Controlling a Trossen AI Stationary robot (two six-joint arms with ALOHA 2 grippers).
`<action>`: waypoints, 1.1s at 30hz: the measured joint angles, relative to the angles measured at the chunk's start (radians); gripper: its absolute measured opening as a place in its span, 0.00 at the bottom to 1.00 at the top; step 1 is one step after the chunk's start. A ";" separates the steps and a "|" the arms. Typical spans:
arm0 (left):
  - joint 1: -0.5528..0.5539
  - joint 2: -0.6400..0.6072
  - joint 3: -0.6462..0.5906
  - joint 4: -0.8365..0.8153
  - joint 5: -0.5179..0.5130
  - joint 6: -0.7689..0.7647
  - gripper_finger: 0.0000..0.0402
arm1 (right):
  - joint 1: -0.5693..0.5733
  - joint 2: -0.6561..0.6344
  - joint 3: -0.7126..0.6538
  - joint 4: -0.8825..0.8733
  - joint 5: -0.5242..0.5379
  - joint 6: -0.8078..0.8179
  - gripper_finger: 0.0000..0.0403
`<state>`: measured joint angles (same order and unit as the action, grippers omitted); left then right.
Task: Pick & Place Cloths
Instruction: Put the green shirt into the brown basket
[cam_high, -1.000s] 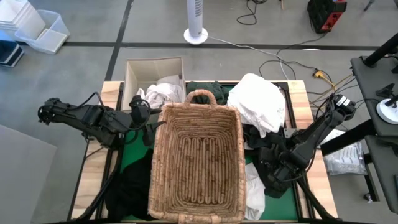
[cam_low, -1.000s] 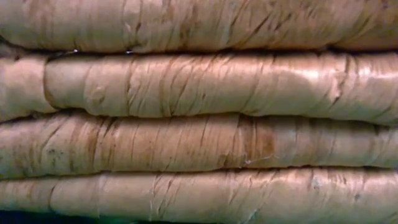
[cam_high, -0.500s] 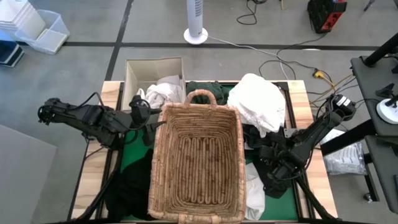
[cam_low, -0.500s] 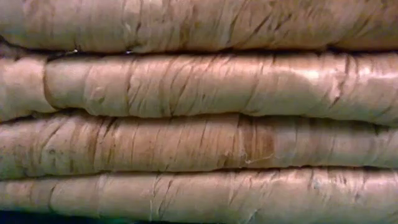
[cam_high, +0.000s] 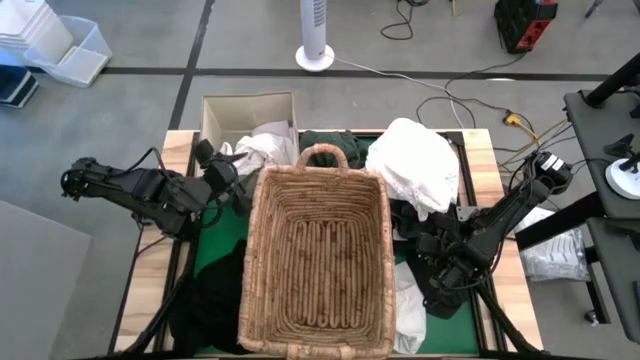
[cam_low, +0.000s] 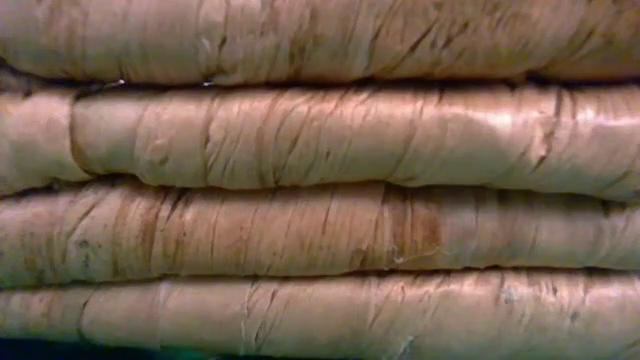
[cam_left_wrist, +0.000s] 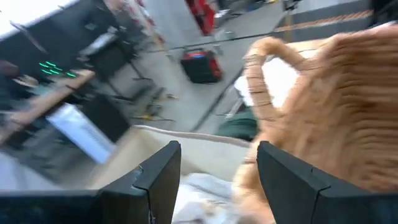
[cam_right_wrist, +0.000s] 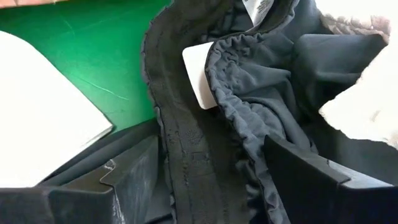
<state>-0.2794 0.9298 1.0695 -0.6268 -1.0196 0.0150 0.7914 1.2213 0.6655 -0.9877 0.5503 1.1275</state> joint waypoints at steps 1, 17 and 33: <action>0.000 0.000 0.000 0.006 -0.027 0.030 0.47 | 0.000 0.000 0.000 0.003 0.000 0.001 0.68; 0.005 0.000 0.000 0.121 -0.097 0.157 0.47 | -0.059 -0.005 0.010 -0.006 -0.028 -0.012 0.69; 0.005 0.000 0.000 0.206 -0.097 0.142 0.47 | -0.059 -0.150 0.125 -0.125 -0.017 -0.020 0.62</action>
<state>-0.2749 0.9298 1.0695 -0.4205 -1.1166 0.1569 0.7322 1.0713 0.7909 -1.1129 0.5334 1.1070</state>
